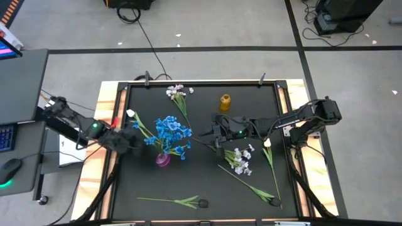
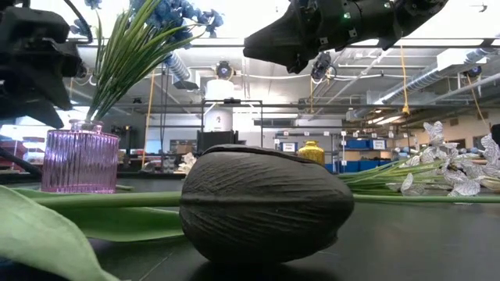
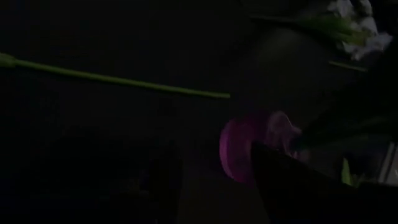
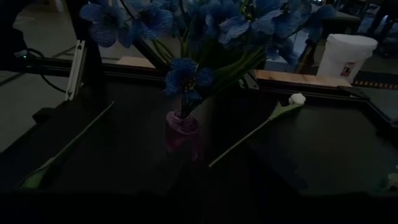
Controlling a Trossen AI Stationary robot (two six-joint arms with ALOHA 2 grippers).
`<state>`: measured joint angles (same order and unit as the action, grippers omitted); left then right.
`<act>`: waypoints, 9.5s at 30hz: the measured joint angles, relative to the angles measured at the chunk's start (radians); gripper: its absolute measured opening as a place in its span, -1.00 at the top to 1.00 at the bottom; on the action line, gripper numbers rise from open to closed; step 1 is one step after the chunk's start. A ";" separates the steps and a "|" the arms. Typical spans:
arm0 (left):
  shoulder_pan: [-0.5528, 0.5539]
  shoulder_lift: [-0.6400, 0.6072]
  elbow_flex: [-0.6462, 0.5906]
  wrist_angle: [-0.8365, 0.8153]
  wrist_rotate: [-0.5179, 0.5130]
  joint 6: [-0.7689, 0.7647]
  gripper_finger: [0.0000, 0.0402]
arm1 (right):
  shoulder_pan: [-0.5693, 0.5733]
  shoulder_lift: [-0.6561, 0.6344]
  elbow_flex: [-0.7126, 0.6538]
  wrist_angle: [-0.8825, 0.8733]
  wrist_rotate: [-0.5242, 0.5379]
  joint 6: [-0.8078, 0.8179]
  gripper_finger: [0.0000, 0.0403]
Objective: Sort flowers into vase by color
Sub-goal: Put the left white tulip into the yellow vase
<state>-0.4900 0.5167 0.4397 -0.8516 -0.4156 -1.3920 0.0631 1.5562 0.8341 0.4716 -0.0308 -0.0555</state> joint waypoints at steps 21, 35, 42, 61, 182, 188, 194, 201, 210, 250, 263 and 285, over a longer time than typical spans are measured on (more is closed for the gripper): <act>0.435 0.000 -0.002 -0.109 -0.035 0.216 0.04 | 0.000 0.000 0.000 -0.015 -0.020 0.002 0.24; 0.741 0.000 -0.002 -0.134 0.174 0.421 0.04 | 0.000 0.000 0.000 -0.015 -0.020 0.000 0.24; 0.875 0.007 -0.001 -0.110 0.360 0.658 0.05 | 0.000 0.000 0.000 -0.008 -0.020 0.000 0.24; 0.941 0.183 0.254 -0.214 0.411 1.097 0.05 | 0.001 0.000 0.000 0.014 -0.042 0.005 0.24; 1.046 0.916 0.776 -0.273 -0.144 2.189 0.97 | 0.002 0.000 -0.001 -0.001 -0.050 0.011 0.24; 1.043 0.915 0.884 -0.268 -0.243 2.211 0.97 | 0.002 0.000 -0.001 -0.020 0.003 0.011 0.24; 1.002 0.915 0.939 -0.223 -0.378 2.338 0.97 | -0.007 0.000 -0.001 -0.020 0.145 0.059 0.24; 0.925 0.915 0.973 -0.073 -0.437 2.560 0.97 | -0.051 0.000 -0.001 -0.022 0.315 0.183 0.24; 0.857 0.915 0.977 0.127 -0.506 2.878 0.97 | -0.132 0.000 -0.001 -0.024 0.315 0.327 0.24; 0.475 0.923 0.977 0.520 -0.169 3.325 0.97 | -0.395 -0.322 -0.001 0.076 -0.126 0.521 0.24; 0.464 0.924 0.977 0.544 -0.108 3.325 0.97 | -0.378 -0.273 -0.001 0.171 -0.206 0.656 0.24; 0.462 0.924 0.977 0.541 -0.086 3.314 0.97 | -0.359 -0.083 0.000 0.533 -0.229 0.754 0.24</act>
<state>-0.0280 1.4406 1.4166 -0.3106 -0.5012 1.9217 -0.2958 1.4728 0.8341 1.0046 -0.2594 0.6984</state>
